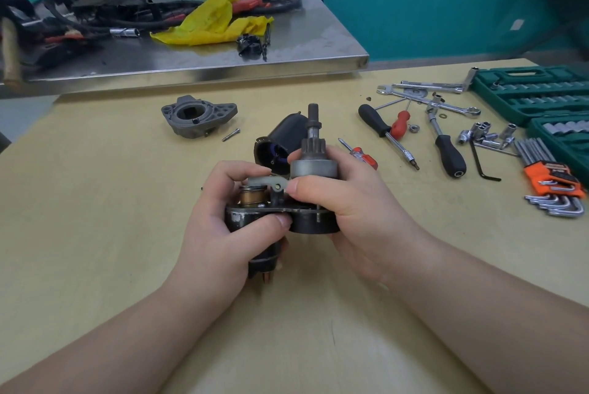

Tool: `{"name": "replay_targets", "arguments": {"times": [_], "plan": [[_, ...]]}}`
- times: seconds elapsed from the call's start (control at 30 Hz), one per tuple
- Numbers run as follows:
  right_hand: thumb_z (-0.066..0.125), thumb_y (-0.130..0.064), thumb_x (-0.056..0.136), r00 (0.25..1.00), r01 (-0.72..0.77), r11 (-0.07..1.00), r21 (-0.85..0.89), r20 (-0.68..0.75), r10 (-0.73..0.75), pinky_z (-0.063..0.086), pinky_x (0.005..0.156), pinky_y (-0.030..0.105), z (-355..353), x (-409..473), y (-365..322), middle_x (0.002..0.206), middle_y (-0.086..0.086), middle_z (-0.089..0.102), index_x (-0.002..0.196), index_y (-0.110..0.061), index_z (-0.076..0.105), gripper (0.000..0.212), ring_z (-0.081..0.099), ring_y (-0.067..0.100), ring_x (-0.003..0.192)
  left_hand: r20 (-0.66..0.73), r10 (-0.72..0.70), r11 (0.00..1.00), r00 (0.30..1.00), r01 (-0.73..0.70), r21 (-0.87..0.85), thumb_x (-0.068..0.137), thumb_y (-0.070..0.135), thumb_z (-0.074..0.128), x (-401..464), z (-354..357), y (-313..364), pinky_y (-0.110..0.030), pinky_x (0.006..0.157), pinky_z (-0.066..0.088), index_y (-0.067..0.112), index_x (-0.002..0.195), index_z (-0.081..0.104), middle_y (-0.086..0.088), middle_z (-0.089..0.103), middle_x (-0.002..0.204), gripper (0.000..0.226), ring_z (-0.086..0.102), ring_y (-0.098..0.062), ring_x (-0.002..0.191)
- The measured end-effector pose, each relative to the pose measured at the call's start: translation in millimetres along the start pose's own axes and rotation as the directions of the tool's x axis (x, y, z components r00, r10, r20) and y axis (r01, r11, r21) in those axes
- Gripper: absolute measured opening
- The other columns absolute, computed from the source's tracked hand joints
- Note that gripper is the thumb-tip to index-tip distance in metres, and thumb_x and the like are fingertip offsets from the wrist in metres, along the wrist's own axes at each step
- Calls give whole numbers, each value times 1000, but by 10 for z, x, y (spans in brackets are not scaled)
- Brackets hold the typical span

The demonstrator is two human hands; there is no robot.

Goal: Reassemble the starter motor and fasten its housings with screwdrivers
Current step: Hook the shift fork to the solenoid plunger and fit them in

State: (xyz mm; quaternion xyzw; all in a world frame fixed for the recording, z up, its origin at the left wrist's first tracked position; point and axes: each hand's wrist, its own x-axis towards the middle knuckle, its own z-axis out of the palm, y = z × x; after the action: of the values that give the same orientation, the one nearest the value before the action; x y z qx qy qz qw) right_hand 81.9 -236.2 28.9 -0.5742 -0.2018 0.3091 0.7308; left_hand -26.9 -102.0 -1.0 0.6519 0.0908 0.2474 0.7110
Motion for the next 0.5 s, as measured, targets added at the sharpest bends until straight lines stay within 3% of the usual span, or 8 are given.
{"name": "replay_targets", "arguments": {"times": [0.5], "plan": [[75,-13,73,1000,4,1000,16,11,-4,59,71,39,1,-3,6,94,6,68,105,-19,72,33,69,25,89,3,-4,1000,1000,4,-15,67,22,81,-3,-16,16,-39,49,54,30,110,65,-6,68,92,47,64,-34,54]]}}
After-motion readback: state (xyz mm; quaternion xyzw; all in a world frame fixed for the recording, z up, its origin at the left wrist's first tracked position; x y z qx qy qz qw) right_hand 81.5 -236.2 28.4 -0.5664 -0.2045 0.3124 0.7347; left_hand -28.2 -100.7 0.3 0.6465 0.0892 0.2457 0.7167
